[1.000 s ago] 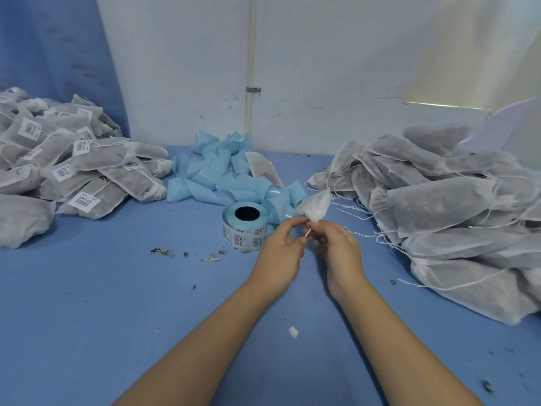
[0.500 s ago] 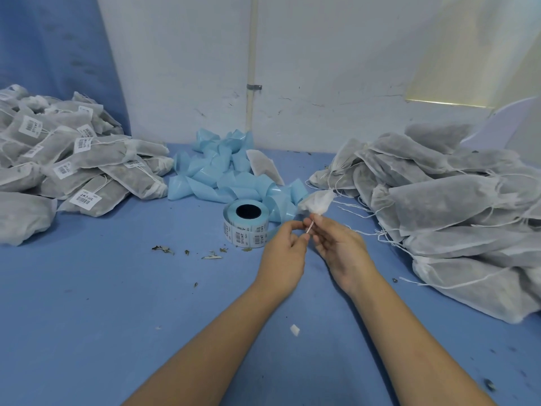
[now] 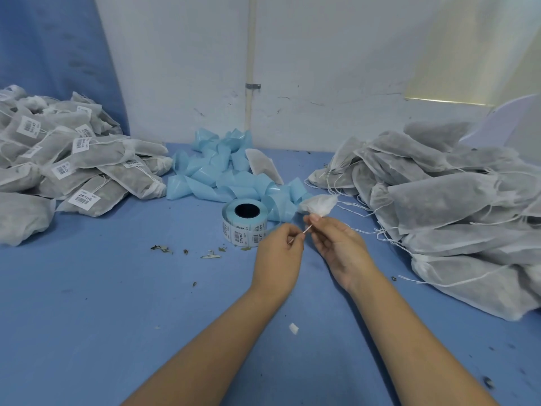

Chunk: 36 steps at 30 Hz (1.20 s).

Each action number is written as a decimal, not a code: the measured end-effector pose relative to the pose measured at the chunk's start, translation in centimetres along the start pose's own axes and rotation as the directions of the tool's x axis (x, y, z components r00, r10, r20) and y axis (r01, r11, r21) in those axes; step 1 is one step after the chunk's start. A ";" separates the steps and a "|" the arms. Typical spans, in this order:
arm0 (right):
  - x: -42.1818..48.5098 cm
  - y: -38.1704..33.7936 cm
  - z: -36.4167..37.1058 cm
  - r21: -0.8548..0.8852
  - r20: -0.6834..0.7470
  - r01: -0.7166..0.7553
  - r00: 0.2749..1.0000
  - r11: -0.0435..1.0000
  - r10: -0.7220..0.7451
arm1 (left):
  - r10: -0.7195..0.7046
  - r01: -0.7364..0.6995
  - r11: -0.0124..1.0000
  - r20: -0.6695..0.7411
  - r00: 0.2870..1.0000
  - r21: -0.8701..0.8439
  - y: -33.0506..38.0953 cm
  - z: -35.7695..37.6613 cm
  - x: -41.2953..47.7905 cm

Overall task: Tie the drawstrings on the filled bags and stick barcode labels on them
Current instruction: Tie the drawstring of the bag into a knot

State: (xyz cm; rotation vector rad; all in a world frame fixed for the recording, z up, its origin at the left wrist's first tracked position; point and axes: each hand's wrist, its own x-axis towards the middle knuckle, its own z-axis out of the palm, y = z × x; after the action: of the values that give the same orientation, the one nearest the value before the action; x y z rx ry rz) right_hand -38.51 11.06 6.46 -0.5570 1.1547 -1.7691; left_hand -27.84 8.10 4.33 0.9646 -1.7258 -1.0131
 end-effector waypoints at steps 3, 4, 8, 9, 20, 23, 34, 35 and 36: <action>-0.2 0.2 0.1 -0.016 0.018 0.026 0.999 1.000 -0.026 | 0.021 -0.021 0.999 0.004 1.000 0.035 -0.1 -0.1 0.0; -0.2 0.2 0.1 -0.019 0.007 0.038 0.999 0.999 -0.038 | 0.034 -0.035 0.998 0.014 0.999 0.046 -0.1 -0.1 0.0; -0.2 0.6 0.4 -0.091 -0.070 0.085 0.993 0.992 -0.091 | 0.099 -0.104 0.989 0.053 0.994 0.107 -0.1 -0.1 0.0; -0.2 0.7 0.5 -0.119 -0.081 0.093 0.991 0.989 -0.103 | 0.116 -0.122 0.982 0.053 0.992 0.147 -0.2 -0.2 0.0; 0.0 0.3 0.2 -0.209 -0.014 0.153 0.987 0.966 -0.159 | 0.016 -0.010 0.984 -0.035 0.999 0.180 -0.3 -1.4 0.6; 0.0 0.9 0.4 -0.498 0.033 0.268 0.956 0.825 -0.291 | 0.107 -0.096 0.940 -0.017 0.994 0.327 -0.5 -1.6 0.6; -1.2 1.5 0.9 -0.936 0.346 0.335 0.817 -0.109 -0.461 | 0.264 -0.234 0.849 0.003 0.965 0.473 0.1 -1.8 0.4; -1.4 1.5 1.0 -0.921 0.382 0.371 0.791 -0.122 -0.479 | 0.290 -0.268 0.848 0.022 0.957 0.457 0.2 -1.8 0.4; -1.5 1.6 1.1 -0.905 0.413 0.404 0.762 -0.132 -0.498 | 0.322 -0.305 0.842 0.039 0.946 0.444 0.3 -1.8 0.4</action>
State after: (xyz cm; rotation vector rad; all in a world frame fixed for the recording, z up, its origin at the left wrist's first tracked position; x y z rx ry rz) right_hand -36.25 11.68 5.71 -2.0079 2.4674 -1.0992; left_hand -26.32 7.40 5.26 0.9254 -2.0502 -0.3854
